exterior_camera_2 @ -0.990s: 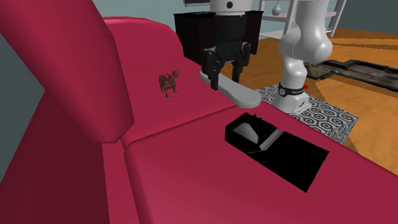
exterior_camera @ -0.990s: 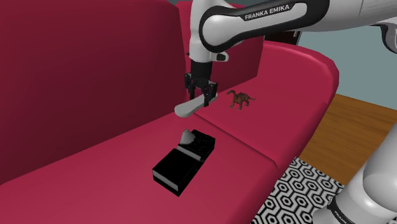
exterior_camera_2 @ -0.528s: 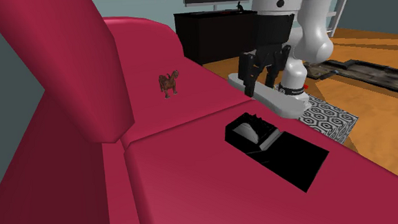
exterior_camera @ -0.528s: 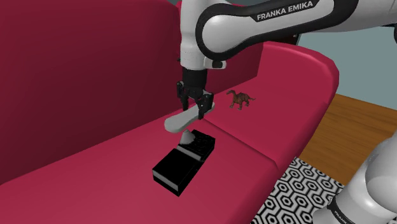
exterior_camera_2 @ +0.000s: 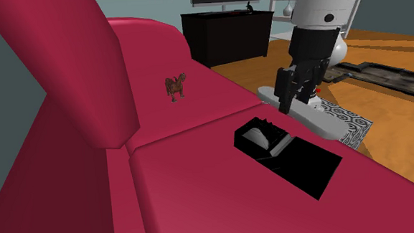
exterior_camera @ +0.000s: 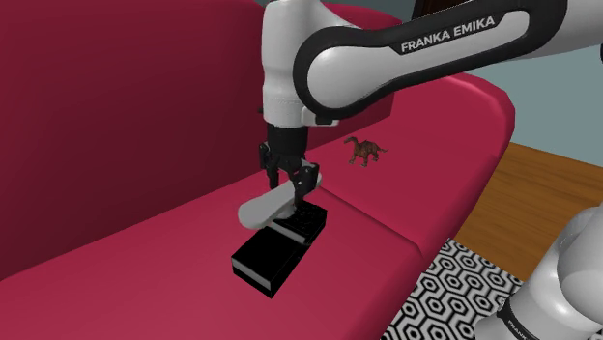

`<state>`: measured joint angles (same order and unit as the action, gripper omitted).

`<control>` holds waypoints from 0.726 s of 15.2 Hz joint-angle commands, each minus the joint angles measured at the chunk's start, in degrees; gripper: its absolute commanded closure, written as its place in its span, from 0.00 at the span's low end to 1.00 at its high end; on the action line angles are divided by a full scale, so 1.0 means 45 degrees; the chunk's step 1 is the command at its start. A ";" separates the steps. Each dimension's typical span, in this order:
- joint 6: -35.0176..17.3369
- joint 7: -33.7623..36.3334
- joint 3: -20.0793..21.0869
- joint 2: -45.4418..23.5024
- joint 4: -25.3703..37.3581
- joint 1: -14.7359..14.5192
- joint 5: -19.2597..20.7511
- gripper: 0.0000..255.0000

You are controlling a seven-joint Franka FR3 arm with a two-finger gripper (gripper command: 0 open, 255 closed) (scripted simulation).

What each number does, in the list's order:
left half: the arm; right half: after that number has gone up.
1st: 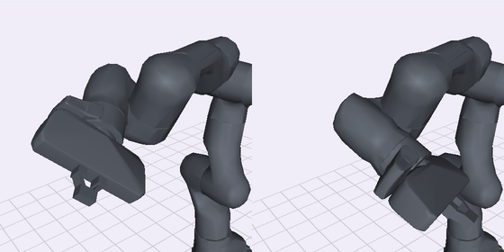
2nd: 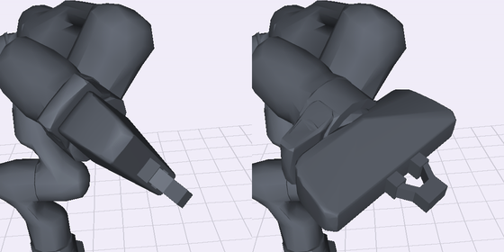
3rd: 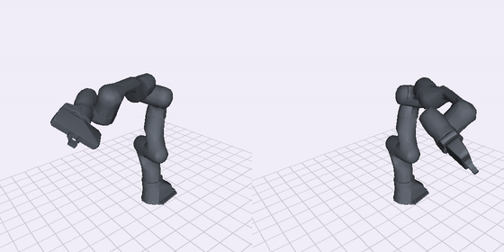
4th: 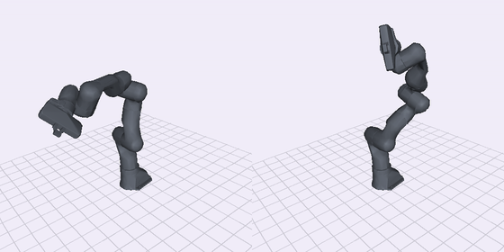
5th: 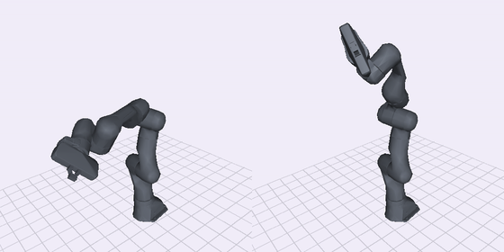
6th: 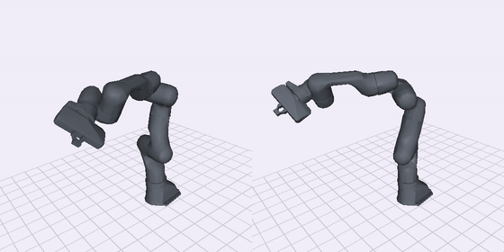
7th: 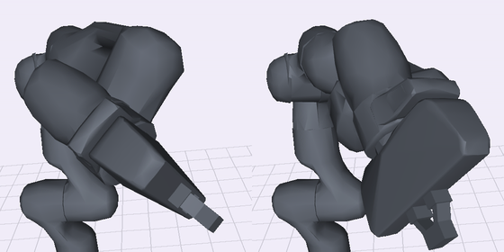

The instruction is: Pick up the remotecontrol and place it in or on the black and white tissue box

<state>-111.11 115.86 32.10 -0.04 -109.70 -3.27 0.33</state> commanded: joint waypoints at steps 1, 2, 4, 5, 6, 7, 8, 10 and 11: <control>-0.0326 0.0020 0.0005 -0.0015 -0.0302 -0.0005 0.0014 1.00; -0.0492 0.0038 0.0008 -0.0055 -0.0434 -0.0008 0.0037 1.00; -0.0824 0.0078 0.0016 -0.0144 -0.0690 -0.0017 0.0091 1.00; -0.0989 0.0100 0.0020 -0.0193 -0.0814 -0.0021 0.0122 1.00; -0.1154 0.0124 0.0023 -0.0245 -0.0935 -0.0026 0.0154 1.00; -0.1318 0.0149 0.0026 -0.0301 -0.1053 -0.0032 0.0189 1.00; -0.1482 0.0176 0.0029 -0.0359 -0.1168 -0.0037 0.0226 1.00; -0.1789 0.0231 0.0033 -0.0477 -0.1377 -0.0048 0.0302 1.00; -0.1789 0.0230 0.0033 -0.0475 -0.1378 -0.0048 0.0301 1.00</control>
<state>-118.80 116.86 32.23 -2.18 -115.59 -3.47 1.67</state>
